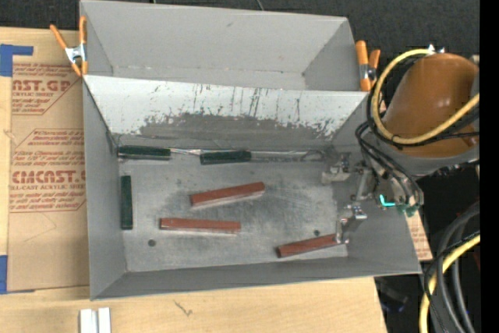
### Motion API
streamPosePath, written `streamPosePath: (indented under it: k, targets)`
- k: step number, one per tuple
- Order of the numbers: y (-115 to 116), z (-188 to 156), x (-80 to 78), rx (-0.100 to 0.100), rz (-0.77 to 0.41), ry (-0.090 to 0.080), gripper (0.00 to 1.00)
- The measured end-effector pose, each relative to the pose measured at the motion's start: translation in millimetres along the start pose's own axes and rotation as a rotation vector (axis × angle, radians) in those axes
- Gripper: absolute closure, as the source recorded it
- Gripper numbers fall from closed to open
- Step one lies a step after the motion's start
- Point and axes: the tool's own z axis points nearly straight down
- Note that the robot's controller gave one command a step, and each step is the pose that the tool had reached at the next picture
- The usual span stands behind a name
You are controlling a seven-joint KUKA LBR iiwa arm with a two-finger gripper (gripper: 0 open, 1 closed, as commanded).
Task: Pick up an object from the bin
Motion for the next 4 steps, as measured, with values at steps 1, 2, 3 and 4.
streamPosePath:
  k: [1, 2, 3, 4]
  targets:
    - [0.3, -3.0, -1.6, 0.001, -0.001, -0.007, 0.00]
    - [-22.4, 128.4, -11.2, 0.001, -0.017, -0.024, 1.00]
    - [-22.0, 127.3, -16.9, 0.003, -0.015, -0.049, 0.00]
    - [-21.9, 127.1, -16.8, 0.004, -0.016, -0.049, 0.00]
